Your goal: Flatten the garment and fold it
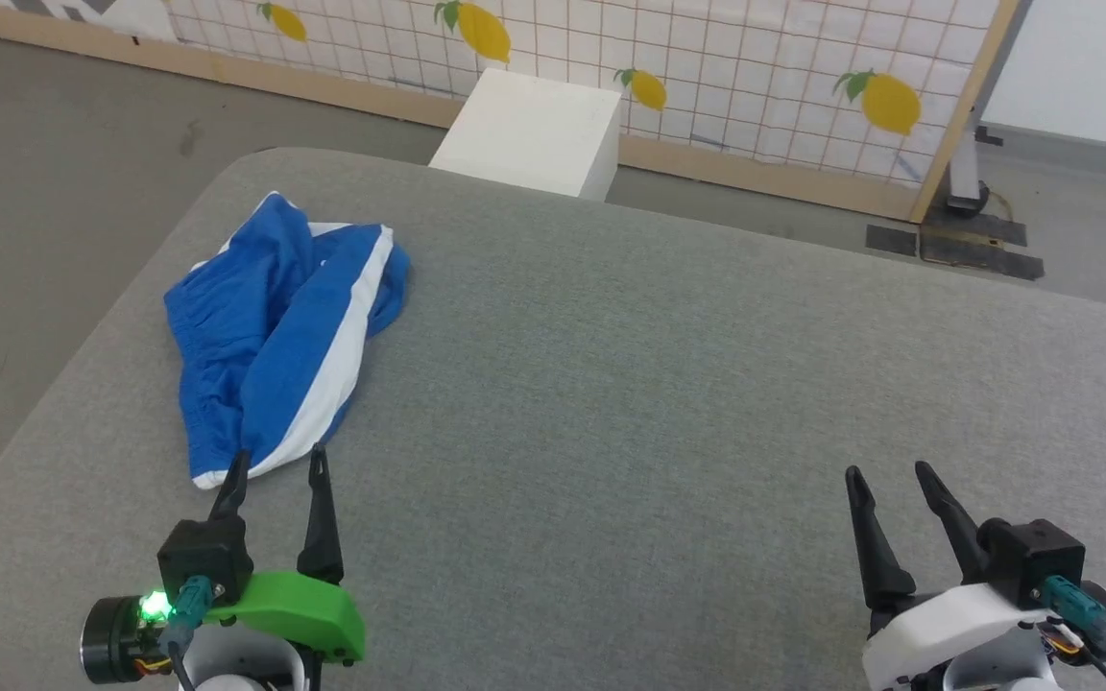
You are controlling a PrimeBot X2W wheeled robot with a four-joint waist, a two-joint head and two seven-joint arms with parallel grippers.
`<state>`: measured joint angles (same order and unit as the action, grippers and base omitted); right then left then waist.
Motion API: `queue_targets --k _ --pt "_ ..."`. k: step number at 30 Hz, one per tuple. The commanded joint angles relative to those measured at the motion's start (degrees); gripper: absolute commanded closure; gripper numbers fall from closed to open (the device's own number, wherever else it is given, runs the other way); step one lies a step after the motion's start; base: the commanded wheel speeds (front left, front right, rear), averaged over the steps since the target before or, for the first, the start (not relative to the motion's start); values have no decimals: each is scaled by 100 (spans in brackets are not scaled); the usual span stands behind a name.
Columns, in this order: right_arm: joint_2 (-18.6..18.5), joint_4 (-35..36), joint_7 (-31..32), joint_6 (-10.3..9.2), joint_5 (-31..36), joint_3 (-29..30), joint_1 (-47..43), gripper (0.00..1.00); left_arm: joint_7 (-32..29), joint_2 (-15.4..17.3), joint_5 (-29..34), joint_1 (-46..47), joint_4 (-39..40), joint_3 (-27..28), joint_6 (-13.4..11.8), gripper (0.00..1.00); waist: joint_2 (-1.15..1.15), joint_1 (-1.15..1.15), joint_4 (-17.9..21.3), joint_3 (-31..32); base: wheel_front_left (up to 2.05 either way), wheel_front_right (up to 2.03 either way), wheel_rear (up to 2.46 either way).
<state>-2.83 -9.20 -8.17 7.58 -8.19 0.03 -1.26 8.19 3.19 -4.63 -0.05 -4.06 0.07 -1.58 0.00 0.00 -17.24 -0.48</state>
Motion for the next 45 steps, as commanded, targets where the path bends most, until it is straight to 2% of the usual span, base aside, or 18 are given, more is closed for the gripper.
queue_targets --k 1,45 --pt "-3 -46 -60 -5 -60 2 7 0 61 -18 -24 -95 -29 2 -34 0 0 0 -52 -5 0 0 0" --pt "-4 -463 -541 -8 -361 -65 -21 0 583 -29 -388 -238 -242 -47 -121 0 0 0 -1101 -55 0 0 0"
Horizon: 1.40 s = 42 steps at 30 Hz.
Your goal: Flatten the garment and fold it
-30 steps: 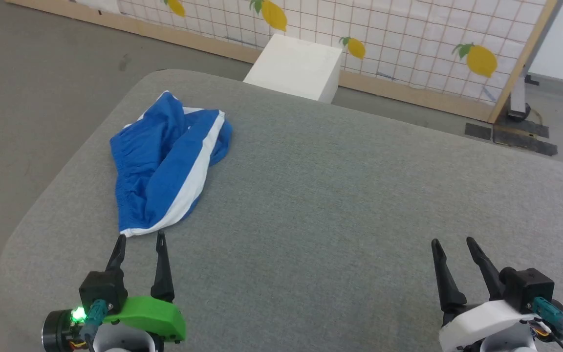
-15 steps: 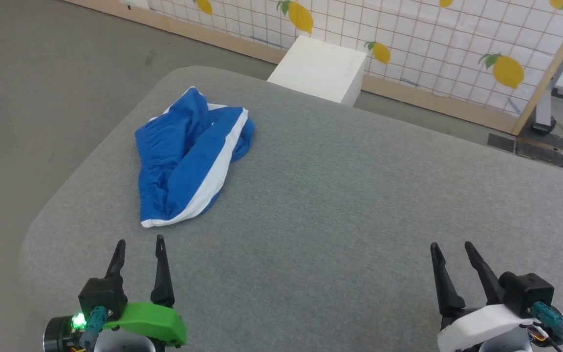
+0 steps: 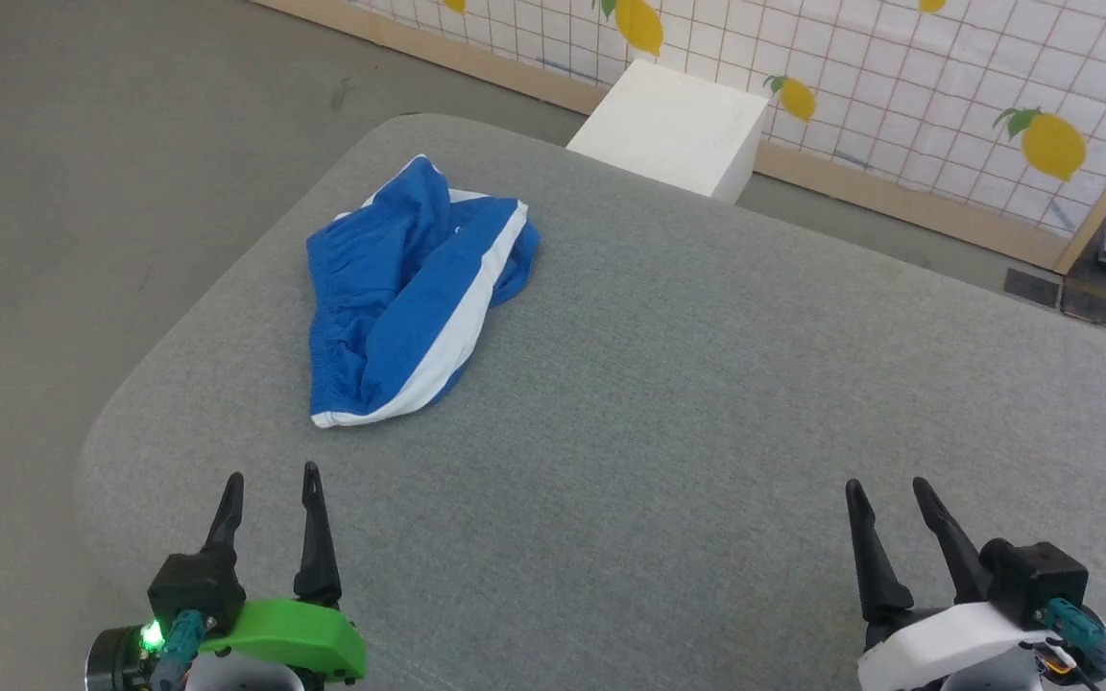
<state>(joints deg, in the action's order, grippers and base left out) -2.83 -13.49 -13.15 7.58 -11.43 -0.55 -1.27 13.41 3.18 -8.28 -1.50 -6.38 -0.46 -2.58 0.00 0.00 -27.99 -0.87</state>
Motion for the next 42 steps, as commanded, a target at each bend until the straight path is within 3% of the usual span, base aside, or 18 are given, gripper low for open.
queue_targets --k 1,15,20,25,29,39,42 --pt "-4 -35 -44 -8 -28 -7 -13 0 71 -28 -37 -93 -14 0 -25 0 0 0 -44 -22 0 0 0" --pt "-5 271 112 -9 373 35 -11 0 159 -29 -6 -50 -101 -34 -70 0 0 0 -157 -68 0 0 0" --pt "-5 399 229 -9 438 76 56 0 43 57 -170 203 -322 -97 229 0 0 0 -125 -161 0 0 0" --pt "-5 632 439 -9 600 80 267 0 -789 339 -663 1318 -761 -53 698 0 0 0 93 -513 0 0 0" --pt "-5 866 633 -9 782 83 497 0 -1581 698 -1141 2467 -1324 -113 926 0 0 0 410 -946 0 0 0" --pt "-5 1390 962 -9 1063 311 745 0 -3883 1393 -2349 4306 -2956 -698 1004 0 0 0 1223 -2039 0 0 0" --pt "-5 1508 982 -9 1075 350 712 0 -4123 1554 -2374 4399 -3346 -955 1005 0 0 0 1374 -2239 0 0 0"
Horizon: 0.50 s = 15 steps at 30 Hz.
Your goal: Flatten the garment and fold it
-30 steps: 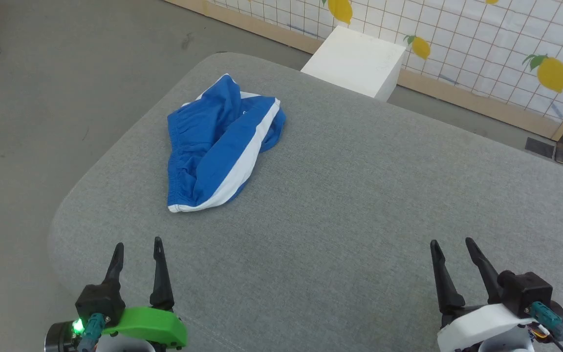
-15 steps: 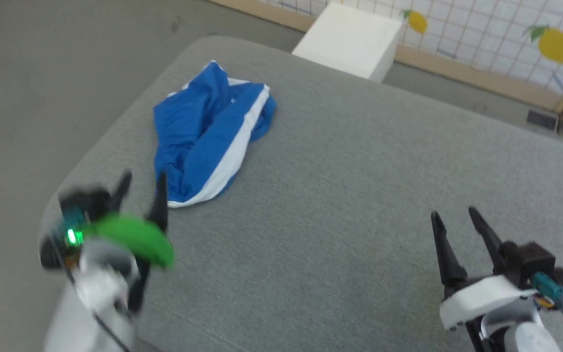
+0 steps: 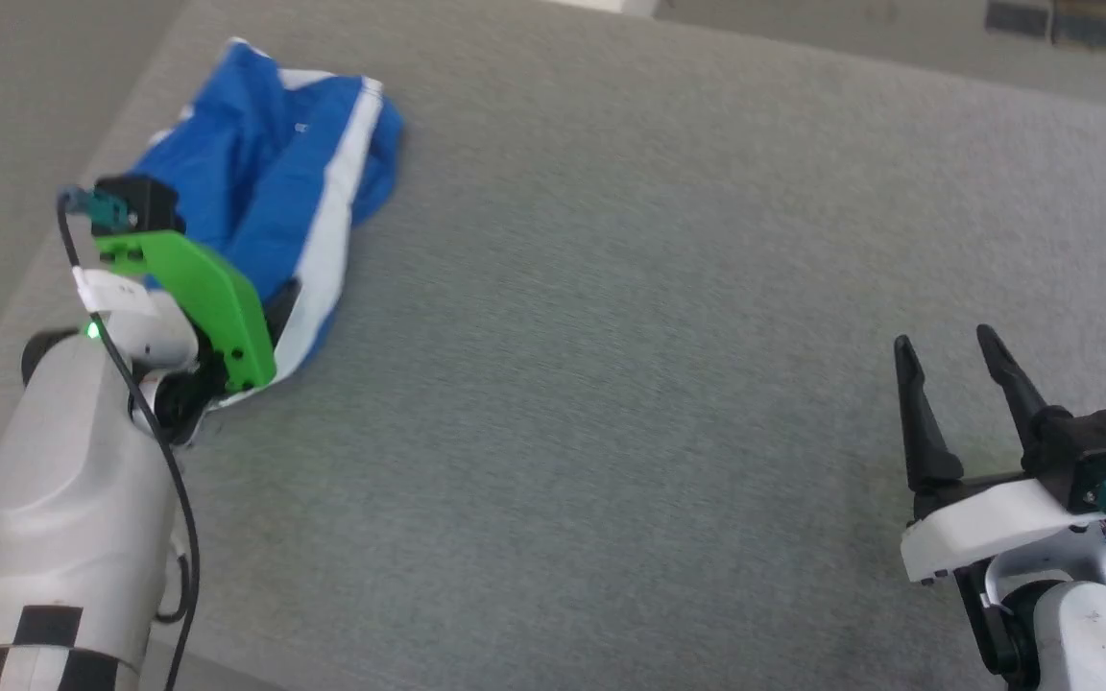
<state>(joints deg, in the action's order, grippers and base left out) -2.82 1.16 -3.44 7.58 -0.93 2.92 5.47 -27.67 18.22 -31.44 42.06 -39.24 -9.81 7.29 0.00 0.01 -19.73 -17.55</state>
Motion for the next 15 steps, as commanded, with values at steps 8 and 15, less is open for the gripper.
queue_targets --k 8,15 --pt "-6 59 -55 -9 -181 -51 -56 0 378 40 -7 -5 -952 -51 -106 0 0 -1 649 -777 0 0 0" --pt "-6 -237 -178 -9 -363 -114 24 0 1725 25 39 180 -1005 -68 -33 100 0 -1 444 -492 0 0 0"
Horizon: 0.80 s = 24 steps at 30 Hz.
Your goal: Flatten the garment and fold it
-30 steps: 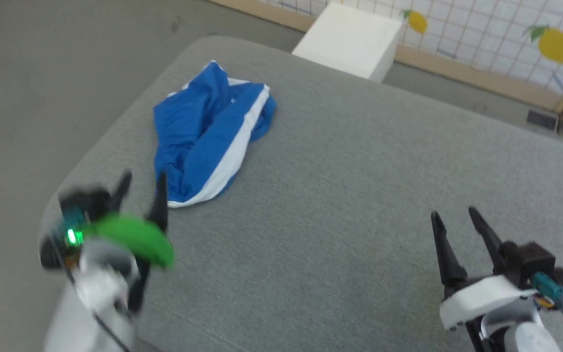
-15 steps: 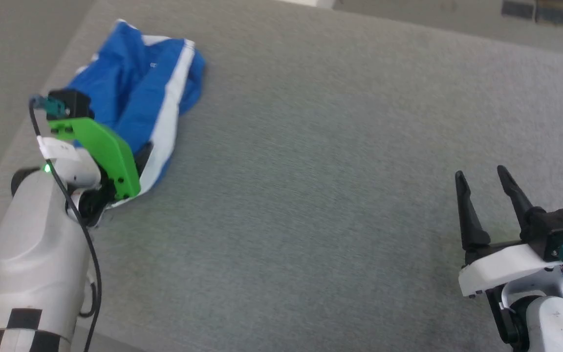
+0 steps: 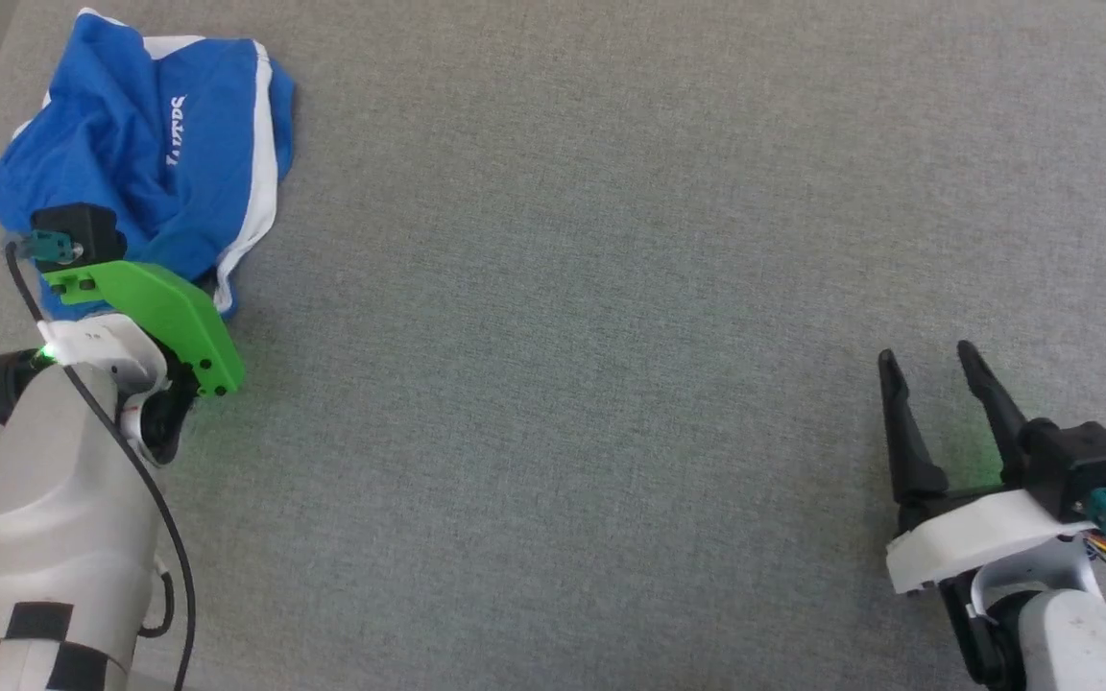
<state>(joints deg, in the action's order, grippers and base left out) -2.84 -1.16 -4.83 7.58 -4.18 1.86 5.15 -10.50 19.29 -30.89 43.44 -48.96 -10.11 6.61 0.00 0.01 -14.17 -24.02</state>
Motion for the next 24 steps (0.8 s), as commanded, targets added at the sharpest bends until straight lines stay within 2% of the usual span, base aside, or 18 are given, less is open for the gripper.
queue_targets --k 1,7,10,16,21,22,24 --pt "-4 -74 -77 -9 -52 -30 75 0 206 -65 -6 113 25 -74 51 100 0 -1 -145 252 0 0 0" --pt "-4 -512 -272 -9 -287 -221 61 0 912 -44 -290 779 678 -156 84 100 0 -1 -179 833 0 0 0" --pt "-4 -828 -477 -9 -527 -313 -31 0 905 -81 -598 1316 1582 -659 86 100 0 -1 29 1183 0 0 0" --pt "-4 -1118 -680 -9 -713 -274 -106 0 526 -257 -1086 1332 2537 -1669 87 100 0 -1 539 1390 0 0 0" --pt "-4 -1253 -799 -9 -761 -117 -102 0 36 -313 -1486 756 2917 -2811 87 100 0 -1 947 1412 0 0 0" --pt "-4 -1278 -823 -9 -778 -86 -101 0 -134 -316 -1664 534 2929 -3116 87 100 0 -1 1039 1412 0 0 0" --pt "-4 -1319 -860 -9 -821 -93 -86 0 -339 -333 -2104 110 2893 -3334 87 100 0 -1 1216 1410 0 0 0"
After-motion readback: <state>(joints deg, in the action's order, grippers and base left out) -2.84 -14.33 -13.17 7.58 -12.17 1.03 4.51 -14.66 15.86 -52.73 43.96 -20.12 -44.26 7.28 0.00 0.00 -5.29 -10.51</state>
